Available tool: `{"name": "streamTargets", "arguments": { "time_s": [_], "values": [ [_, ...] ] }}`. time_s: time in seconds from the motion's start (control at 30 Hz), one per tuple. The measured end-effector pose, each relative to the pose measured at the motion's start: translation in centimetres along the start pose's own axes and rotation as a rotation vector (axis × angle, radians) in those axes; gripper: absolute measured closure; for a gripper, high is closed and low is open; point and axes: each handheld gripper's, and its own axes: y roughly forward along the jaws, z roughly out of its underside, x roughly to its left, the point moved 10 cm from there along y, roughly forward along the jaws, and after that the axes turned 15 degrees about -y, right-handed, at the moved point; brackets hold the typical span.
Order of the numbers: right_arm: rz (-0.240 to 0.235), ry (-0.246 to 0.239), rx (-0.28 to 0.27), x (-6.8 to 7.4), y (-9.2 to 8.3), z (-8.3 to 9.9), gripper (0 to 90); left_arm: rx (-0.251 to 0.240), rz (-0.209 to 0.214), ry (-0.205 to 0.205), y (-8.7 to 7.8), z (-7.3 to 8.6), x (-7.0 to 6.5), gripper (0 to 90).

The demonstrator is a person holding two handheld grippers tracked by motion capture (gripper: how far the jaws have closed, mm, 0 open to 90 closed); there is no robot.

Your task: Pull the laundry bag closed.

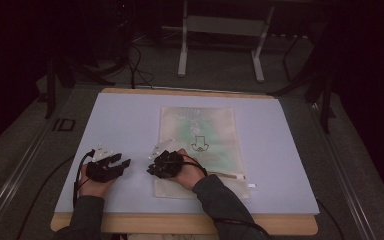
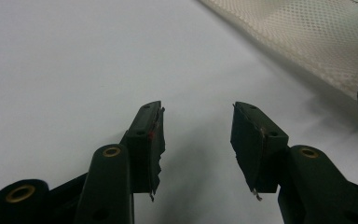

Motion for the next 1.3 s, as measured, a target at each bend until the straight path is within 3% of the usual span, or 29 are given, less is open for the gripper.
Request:
{"name": "streamTargets", "arguments": {
  "time_s": [0.9,1.3],
  "values": [
    [0.005,0.009,-0.029,0.1,-1.2,0.9,80.6,0.024,0.016,0.028,0.3,0.3,-0.6,52.5],
    [-0.029,0.005,0.032,0.4,-1.7,3.2,79.2,0.026,0.019,0.034,0.4,0.3,-0.8,52.5]
  ]
}}
